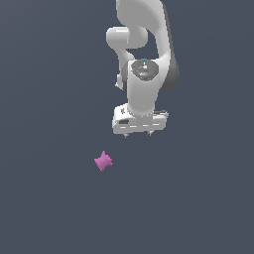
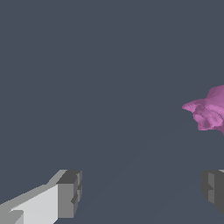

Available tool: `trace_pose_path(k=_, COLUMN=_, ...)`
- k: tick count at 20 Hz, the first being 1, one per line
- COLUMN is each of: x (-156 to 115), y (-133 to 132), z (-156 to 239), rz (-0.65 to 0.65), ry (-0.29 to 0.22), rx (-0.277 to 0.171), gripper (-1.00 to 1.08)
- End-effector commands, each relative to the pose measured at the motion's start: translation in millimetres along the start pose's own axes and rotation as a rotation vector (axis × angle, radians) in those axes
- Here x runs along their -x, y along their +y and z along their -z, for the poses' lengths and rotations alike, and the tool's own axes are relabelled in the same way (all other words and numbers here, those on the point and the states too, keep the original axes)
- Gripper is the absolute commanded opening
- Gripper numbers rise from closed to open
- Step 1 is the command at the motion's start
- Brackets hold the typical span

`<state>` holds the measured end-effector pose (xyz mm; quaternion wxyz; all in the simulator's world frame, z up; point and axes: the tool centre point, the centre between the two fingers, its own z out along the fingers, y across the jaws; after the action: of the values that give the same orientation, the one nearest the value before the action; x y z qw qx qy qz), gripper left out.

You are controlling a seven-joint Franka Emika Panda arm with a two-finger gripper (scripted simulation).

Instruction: Pick up the object and move it to a goal position.

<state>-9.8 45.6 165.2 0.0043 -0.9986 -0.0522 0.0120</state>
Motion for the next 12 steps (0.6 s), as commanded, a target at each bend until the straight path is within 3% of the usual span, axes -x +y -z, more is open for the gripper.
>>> trace_pose_path(k=1, x=0.0, y=0.0, z=0.0, rz=0.000, ry=0.000, rx=0.000, gripper=1.00)
trace_pose_path(k=12, x=-3.7, y=-12.4, z=14.1, rz=0.075, ry=0.015, rx=0.019, gripper=1.00)
